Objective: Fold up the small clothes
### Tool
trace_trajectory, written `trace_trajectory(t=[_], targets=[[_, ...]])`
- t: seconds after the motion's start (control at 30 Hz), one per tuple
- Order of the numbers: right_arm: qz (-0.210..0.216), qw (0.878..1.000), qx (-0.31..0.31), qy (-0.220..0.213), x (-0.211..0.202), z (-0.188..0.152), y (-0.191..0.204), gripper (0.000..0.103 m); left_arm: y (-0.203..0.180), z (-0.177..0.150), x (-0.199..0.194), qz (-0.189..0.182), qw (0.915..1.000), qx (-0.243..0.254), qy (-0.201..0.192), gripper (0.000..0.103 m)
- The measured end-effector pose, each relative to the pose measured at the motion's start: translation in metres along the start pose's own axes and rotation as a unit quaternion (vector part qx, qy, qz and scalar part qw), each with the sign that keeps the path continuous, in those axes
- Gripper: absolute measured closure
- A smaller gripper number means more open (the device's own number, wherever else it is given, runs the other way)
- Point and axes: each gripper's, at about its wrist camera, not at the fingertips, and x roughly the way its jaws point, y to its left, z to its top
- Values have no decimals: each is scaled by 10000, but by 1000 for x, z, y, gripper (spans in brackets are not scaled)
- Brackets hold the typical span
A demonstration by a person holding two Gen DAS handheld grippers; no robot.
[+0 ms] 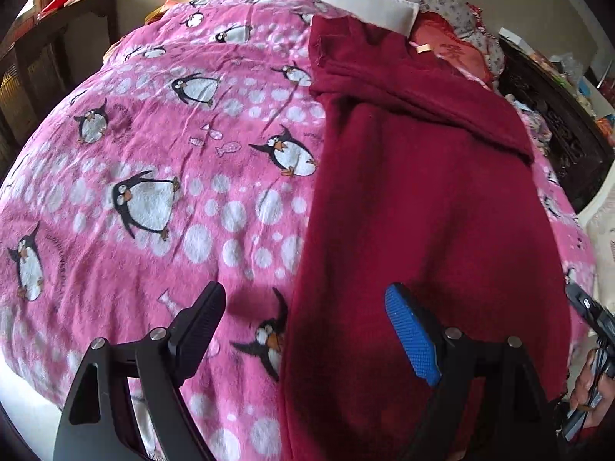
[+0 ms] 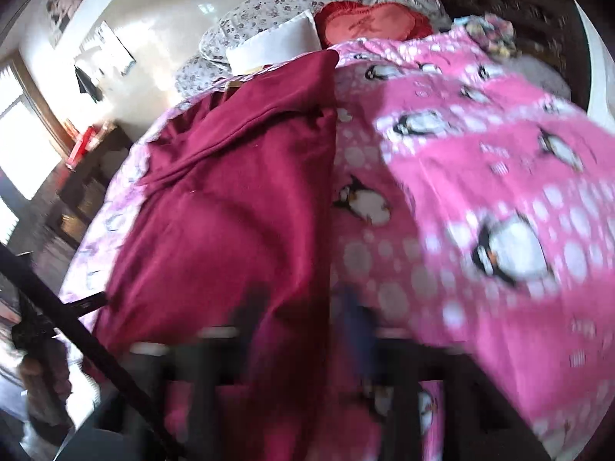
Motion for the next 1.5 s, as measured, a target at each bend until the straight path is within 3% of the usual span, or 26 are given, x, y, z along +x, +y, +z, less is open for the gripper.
trace_trajectory(t=[0.17, 0.3, 0.37, 0.43, 0.5, 0.6, 0.7, 0.77, 0.87, 0.9, 0.93, 0.97, 1.0, 1.17, 1.2, 1.3, 1.4, 1.5], targets=[[417, 9989, 37, 221, -27, -36, -3, 30, 2, -16, -14, -161, 9998, 78, 21, 18], [728, 9961, 133, 479, -25, -64, 0, 30, 2, -29, -13, -188, 9995, 182, 190, 18], [757, 9962, 127, 411, -25, -71, 1, 39, 4, -35, -12, -175, 9995, 147, 227, 18], [850, 9956, 3, 385, -23, -73, 6, 80, 5, -39, -9, -190, 9994, 60, 279, 18], [795, 9960, -176, 362, -22, -71, 13, 91, 3, -43, -10, -121, 9996, 116, 235, 18], [762, 9962, -336, 247, -31, -68, 18, 93, -1, -48, -13, -62, 9994, 235, 250, 18], [679, 9974, -223, 137, -40, -65, 8, 93, 2, -54, -17, -132, 9993, 216, 268, 18], [720, 9972, -123, 179, -38, -68, 2, 93, 5, -58, -16, -237, 9991, 139, 308, 10], [724, 9970, -102, 260, -31, -73, 2, 88, -2, -61, -15, -145, 9990, 295, 313, 7], [822, 9964, 10, 227, -31, -74, 0, 77, -4, -62, -14, -107, 9988, 344, 330, 6], [999, 9945, 179, 245, -31, -73, -4, 51, -6, -62, -13, -67, 9985, 417, 346, 5], [1067, 9935, 294, 266, -31, -74, -6, 40, -7, -62, -12, -57, 9983, 451, 351, 4], [1069, 9933, 369, 252, -31, -75, -8, 35, -8, -63, -11, -58, 9983, 456, 353, 3], [1057, 9935, 336, 259, -28, -79, -8, 35, -10, -63, -8, 16, 9984, 436, 359, 0], [1052, 9937, 268, 258, -27, -79, -6, 40, -10, -62, -8, 37, 9984, 442, 362, 0], [1189, 9924, 118, 278, -25, -78, -2, 92, -11, -62, -7, 70, 9984, 433, 354, 0], [1267, 9916, 134, 207, -27, -77, -2, 93, -12, -63, -8, 134, 9983, 496, 284, 6], [1327, 9909, 135, 188, -30, -75, -1, 93, -15, -64, -13, 255, 9977, 609, 162, 26]])
